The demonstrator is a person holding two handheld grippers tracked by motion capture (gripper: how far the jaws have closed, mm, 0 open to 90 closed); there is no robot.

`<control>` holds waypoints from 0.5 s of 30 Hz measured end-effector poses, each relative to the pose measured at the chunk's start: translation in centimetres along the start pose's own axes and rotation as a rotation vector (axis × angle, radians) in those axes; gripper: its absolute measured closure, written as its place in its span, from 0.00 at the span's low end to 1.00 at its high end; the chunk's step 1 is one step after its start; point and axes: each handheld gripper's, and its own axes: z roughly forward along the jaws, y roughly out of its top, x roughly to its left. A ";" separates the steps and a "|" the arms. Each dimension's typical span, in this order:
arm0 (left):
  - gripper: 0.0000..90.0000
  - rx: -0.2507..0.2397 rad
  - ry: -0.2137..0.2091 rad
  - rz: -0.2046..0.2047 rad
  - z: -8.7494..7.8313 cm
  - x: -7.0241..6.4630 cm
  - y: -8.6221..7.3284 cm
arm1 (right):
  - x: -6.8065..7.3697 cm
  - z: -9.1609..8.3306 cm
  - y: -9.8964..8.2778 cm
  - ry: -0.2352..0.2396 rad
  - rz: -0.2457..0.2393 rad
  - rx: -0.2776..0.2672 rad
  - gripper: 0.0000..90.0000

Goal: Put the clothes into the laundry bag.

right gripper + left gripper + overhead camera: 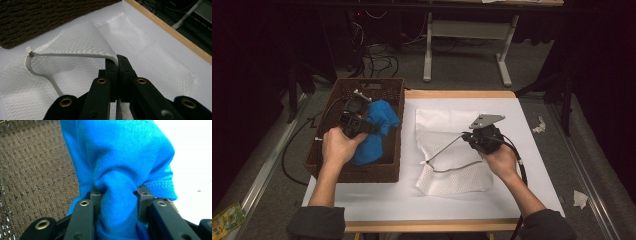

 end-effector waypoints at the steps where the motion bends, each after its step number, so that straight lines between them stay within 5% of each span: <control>1: 0.75 0.000 0.001 0.003 -0.2 -0.1 -0.1 | 0.0 0.0 0.0 0.001 -0.001 -0.002 0.99; 15: 0.75 -0.030 -0.017 0.070 -1.8 -2.2 -0.1 | -0.1 0.2 0.1 0.008 0.010 -0.001 0.99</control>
